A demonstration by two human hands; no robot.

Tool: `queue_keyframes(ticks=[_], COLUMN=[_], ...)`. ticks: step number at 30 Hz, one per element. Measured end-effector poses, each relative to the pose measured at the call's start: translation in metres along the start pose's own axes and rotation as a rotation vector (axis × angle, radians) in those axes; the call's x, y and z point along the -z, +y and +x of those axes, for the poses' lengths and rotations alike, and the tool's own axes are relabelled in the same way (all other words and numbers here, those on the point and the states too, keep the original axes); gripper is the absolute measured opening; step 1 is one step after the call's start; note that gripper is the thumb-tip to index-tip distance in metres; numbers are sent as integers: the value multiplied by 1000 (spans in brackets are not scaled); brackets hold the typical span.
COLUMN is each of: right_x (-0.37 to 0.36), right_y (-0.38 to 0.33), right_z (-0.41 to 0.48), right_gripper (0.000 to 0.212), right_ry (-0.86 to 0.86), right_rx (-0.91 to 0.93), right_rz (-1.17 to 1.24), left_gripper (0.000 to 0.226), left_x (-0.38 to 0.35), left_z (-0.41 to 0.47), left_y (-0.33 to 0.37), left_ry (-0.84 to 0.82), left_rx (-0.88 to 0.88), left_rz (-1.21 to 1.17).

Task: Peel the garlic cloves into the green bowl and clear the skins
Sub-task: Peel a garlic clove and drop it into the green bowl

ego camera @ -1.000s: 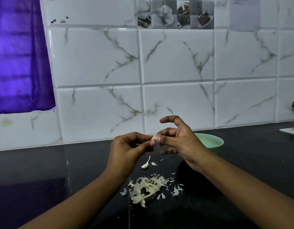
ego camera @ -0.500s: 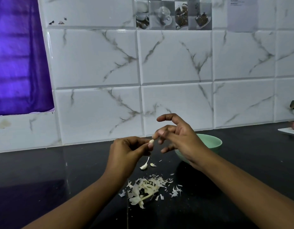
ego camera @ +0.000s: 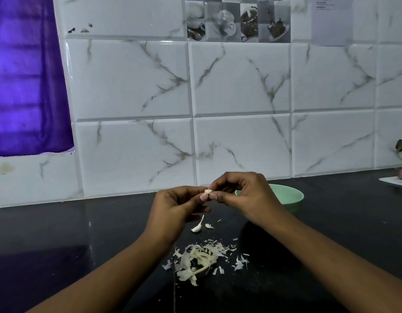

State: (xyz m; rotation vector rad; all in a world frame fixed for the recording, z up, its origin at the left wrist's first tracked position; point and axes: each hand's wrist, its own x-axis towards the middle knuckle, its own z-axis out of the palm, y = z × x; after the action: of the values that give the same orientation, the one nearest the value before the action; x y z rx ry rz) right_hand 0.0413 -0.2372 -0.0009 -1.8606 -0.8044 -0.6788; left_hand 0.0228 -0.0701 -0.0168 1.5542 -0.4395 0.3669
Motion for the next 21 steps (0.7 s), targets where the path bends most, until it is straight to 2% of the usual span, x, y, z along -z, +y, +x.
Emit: queue_keyframes(ticks=[5, 10, 14, 16, 21], right_x=[2, 1, 4, 3, -1], right_y=[2, 2, 6, 8, 9], right_z=[0, -1, 0, 0, -1], right_gripper=[7, 10, 20, 23, 17], right_ry=[-3, -50, -126, -146, -151], right_rx=[58, 78, -34, -97, -250], right_rz=[-46, -66, 43, 92, 306], left_gripper=[13, 17, 22, 18, 11], left_x=[2, 3, 6, 7, 8], left_z=[0, 2, 5, 6, 7], left_y=[0, 0, -2, -3, -6], left_ry=[-30, -36, -129, -151, -160], left_rx=[-33, 27, 156, 191, 247], left_rz=[95, 30, -46, -71, -81])
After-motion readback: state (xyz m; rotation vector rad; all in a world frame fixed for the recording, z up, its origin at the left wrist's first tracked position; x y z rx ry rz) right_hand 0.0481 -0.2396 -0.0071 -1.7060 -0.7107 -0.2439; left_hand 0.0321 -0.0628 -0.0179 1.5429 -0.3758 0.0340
